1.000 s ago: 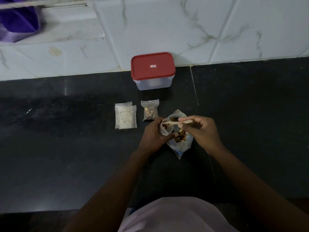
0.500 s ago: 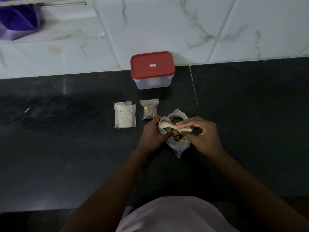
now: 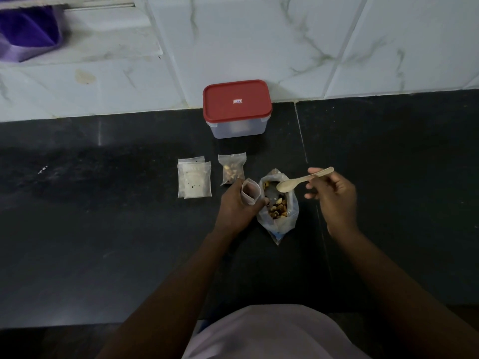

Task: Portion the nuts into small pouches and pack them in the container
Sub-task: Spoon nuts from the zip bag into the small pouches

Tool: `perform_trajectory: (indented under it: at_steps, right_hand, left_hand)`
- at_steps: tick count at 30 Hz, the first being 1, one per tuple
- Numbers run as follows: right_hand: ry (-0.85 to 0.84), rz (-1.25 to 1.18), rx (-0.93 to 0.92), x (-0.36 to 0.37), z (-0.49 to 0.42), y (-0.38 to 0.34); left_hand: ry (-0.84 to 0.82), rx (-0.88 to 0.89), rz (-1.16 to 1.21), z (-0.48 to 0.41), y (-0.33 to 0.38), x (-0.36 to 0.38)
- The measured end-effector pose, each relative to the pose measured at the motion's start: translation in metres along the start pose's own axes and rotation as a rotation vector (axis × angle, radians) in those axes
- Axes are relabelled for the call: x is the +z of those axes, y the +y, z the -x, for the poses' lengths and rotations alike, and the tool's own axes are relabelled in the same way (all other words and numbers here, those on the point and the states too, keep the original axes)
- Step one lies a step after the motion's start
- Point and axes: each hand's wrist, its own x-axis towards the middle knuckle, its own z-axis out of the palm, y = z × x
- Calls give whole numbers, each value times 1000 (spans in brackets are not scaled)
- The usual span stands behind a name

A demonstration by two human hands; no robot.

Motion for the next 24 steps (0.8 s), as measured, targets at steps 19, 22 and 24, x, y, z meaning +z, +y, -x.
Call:
perform_trajectory:
  at_steps: [19, 22, 24]
  right_hand:
    - [-179, 753, -625, 16, -7, 33]
    - [-182, 774, -683, 18, -11, 38]
    - [-151, 766, -648, 19, -11, 41]
  left_hand:
    - [67, 0, 43, -18, 10, 12]
    - [55, 14, 60, -17, 12, 13]
    - [57, 18, 58, -18, 11, 12]
